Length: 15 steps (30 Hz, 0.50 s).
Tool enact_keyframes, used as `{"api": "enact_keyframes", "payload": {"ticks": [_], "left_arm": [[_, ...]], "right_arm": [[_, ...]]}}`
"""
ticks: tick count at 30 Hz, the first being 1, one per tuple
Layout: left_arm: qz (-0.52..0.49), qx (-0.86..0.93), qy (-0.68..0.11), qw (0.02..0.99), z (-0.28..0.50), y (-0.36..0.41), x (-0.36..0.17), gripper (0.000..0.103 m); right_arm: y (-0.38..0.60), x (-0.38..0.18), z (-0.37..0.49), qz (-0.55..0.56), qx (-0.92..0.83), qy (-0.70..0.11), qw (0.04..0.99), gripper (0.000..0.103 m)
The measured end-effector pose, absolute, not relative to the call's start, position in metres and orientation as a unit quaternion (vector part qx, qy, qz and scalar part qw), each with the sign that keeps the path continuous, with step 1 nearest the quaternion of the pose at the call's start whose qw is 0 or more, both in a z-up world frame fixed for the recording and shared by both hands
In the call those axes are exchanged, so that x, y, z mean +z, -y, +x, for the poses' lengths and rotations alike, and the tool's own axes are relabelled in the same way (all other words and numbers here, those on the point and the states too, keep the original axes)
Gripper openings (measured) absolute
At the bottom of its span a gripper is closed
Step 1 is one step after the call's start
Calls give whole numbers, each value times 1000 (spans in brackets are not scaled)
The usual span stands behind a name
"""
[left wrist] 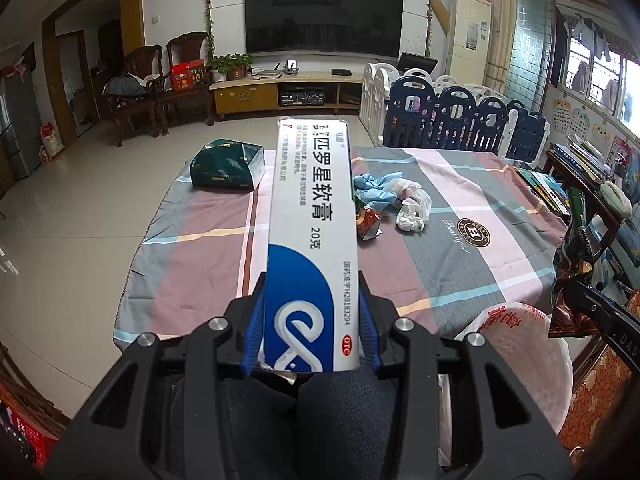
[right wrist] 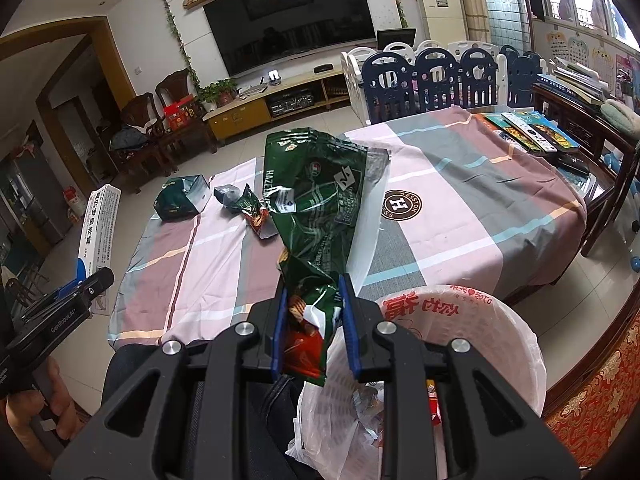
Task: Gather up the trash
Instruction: 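Lift the ointment box with the left tool while the right tool carries the green bag over the basket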
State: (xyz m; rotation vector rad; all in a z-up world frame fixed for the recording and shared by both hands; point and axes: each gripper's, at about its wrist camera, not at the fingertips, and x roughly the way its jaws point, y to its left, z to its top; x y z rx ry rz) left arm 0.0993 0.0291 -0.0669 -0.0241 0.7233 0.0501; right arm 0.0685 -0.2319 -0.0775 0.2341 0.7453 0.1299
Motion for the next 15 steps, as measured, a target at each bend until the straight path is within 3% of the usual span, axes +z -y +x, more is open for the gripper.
{"api": "enact_keyframes", "payload": {"ticks": [15], "left_arm": [[6, -32, -370, 928, 93, 4, -69, 41]], "right_arm": [[280, -104, 37, 110, 30, -402, 909, 25]]}}
